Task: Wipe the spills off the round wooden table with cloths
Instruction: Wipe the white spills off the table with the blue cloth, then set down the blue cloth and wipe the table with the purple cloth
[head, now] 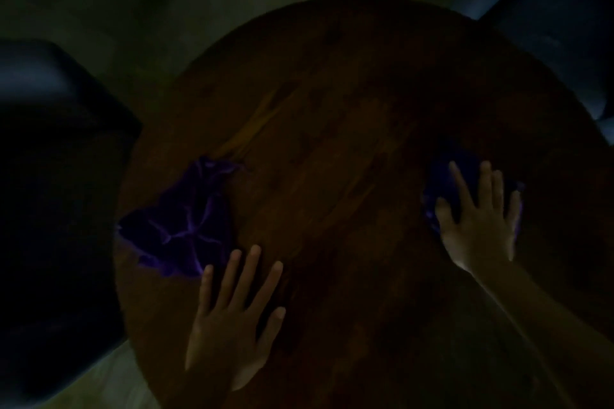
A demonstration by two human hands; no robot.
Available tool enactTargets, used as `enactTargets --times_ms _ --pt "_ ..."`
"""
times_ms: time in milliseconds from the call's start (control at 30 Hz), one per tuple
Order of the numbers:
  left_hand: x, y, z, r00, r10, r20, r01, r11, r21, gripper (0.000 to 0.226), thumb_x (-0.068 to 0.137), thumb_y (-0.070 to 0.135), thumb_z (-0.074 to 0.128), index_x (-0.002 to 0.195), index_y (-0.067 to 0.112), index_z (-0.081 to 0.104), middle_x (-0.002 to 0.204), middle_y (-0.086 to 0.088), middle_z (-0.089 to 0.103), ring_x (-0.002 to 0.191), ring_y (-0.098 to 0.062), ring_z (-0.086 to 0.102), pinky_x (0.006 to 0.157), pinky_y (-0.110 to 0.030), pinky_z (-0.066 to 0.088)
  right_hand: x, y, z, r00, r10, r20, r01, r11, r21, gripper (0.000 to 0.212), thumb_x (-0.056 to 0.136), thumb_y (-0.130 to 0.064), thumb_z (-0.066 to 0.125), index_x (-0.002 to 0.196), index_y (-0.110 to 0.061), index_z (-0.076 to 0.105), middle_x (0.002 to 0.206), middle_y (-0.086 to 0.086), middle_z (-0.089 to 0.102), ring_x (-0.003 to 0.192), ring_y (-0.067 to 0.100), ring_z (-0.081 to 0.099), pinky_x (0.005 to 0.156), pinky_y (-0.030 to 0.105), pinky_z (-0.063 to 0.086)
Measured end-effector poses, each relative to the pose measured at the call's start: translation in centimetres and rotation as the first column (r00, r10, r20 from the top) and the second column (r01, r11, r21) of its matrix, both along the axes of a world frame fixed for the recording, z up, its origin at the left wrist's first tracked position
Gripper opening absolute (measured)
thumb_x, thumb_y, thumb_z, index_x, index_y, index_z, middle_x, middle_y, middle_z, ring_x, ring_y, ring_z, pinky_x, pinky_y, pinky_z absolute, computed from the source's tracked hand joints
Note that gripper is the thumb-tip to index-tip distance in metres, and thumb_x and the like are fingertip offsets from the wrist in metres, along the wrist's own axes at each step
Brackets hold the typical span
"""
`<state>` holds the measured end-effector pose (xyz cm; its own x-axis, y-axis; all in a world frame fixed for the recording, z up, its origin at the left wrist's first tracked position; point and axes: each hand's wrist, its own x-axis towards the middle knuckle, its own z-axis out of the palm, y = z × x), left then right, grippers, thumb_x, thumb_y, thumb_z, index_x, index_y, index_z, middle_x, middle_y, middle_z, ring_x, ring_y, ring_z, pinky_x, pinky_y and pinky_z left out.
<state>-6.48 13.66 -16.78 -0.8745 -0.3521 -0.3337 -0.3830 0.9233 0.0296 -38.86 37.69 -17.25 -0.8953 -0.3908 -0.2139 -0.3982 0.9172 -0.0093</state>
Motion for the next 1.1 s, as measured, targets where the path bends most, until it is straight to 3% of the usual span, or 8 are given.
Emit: enactTargets --times_ms 67,200,400,600,833,933,1000,1100 --pt "0.0 -0.1 0.2 1.000 0.002 -0.005 -0.002 1.000 0.027 0.066 0.097 0.064 0.032 0.158 0.040 0.021 0.168 -0.003 0.019 0.155 -0.026 0.005 0.115 -0.059 0.014 -0.5 -5.0 0.2 0.984 -0.175 0.026 0.176 0.984 -0.033 0.069 0.097 -0.067 0.008 0.160 -0.041 -0.006 0.170 0.008 -0.008 0.157 0.029 -0.007 0.124 0.059 -0.003" --pt "0.0 -0.5 0.4 1.000 0.009 -0.030 -0.006 0.995 0.101 0.066 0.096 0.065 0.035 0.156 0.039 0.030 0.166 -0.002 0.025 0.153 -0.027 0.015 0.113 -0.060 0.019 -0.1 -14.1 0.4 0.988 -0.141 0.063 0.144 0.988 -0.048 0.066 0.102 -0.063 0.014 0.159 -0.040 -0.011 0.169 0.008 -0.015 0.156 0.029 -0.013 0.124 0.061 -0.004" --pt "0.2 -1.0 -0.4 0.993 -0.036 -0.108 0.050 0.990 0.128 0.067 0.094 0.065 0.037 0.154 0.035 0.035 0.163 -0.005 0.030 0.149 -0.029 0.022 0.110 -0.060 0.022 3.3 -28.5 0.5 0.987 0.148 0.057 -0.144 0.987 -0.074 0.066 0.101 -0.064 0.012 0.159 -0.040 -0.009 0.169 0.010 -0.014 0.156 0.033 -0.014 0.123 0.061 -0.008" --pt "0.2 -1.4 -1.8 0.983 -0.067 -0.172 0.089 0.988 0.124 0.072 0.091 0.067 0.038 0.154 0.034 0.028 0.162 -0.004 0.034 0.147 -0.028 0.027 0.109 -0.059 0.023 8.4 -39.7 0.3 0.871 0.485 0.083 -0.464 0.866 -0.189 0.062 0.103 -0.060 0.018 0.160 -0.042 0.001 0.170 0.011 -0.008 0.156 0.033 -0.011 0.122 0.061 -0.009" --pt "0.2 -1.3 -1.9 0.978 -0.066 -0.196 0.091 0.988 0.124 0.071 0.091 0.066 0.041 0.152 0.034 0.026 0.164 -0.001 0.028 0.151 -0.029 0.020 0.115 -0.058 0.013 12.1 -40.2 2.9 0.862 0.483 0.152 -0.434 0.859 -0.270 0.072 0.097 -0.072 0.010 0.160 -0.038 0.006 0.170 0.011 -0.008 0.156 0.031 -0.013 0.121 0.060 -0.015" --pt "0.3 -0.9 -1.9 0.967 -0.065 -0.245 0.097 0.988 0.119 0.075 0.091 0.066 0.044 0.157 0.035 0.025 0.156 0.001 0.043 0.154 -0.028 0.004 0.117 -0.057 0.005 17.8 -34.9 3.1 0.713 0.699 0.054 -0.647 0.686 -0.332 0.075 0.095 -0.075 0.027 0.159 -0.038 0.018 0.170 0.011 -0.001 0.157 0.029 -0.006 0.124 0.061 -0.003" --pt "0.3 -0.7 -1.2 0.966 -0.046 -0.255 0.086 0.986 0.144 0.086 0.090 0.066 0.046 0.159 0.032 0.007 0.152 0.004 0.047 0.152 -0.028 0.017 0.115 -0.055 0.014 20.1 -31.2 1.8 0.597 0.802 0.033 -0.762 0.579 -0.289 0.074 0.093 -0.076 0.037 0.156 -0.039 0.030 0.169 0.012 0.012 0.157 0.030 0.005 0.123 0.063 0.006" --pt "0.2 -1.2 0.2 0.966 -0.076 -0.246 0.126 0.973 0.193 0.069 0.093 0.061 0.045 0.155 0.034 0.027 0.153 0.003 0.048 0.146 -0.025 0.029 0.113 -0.054 0.020 19.7 -29.3 0.3 0.571 0.821 -0.005 -0.790 0.548 -0.274 0.073 0.091 -0.075 0.044 0.153 -0.038 0.038 0.166 0.011 0.027 0.156 0.028 0.016 0.122 0.062 0.009"
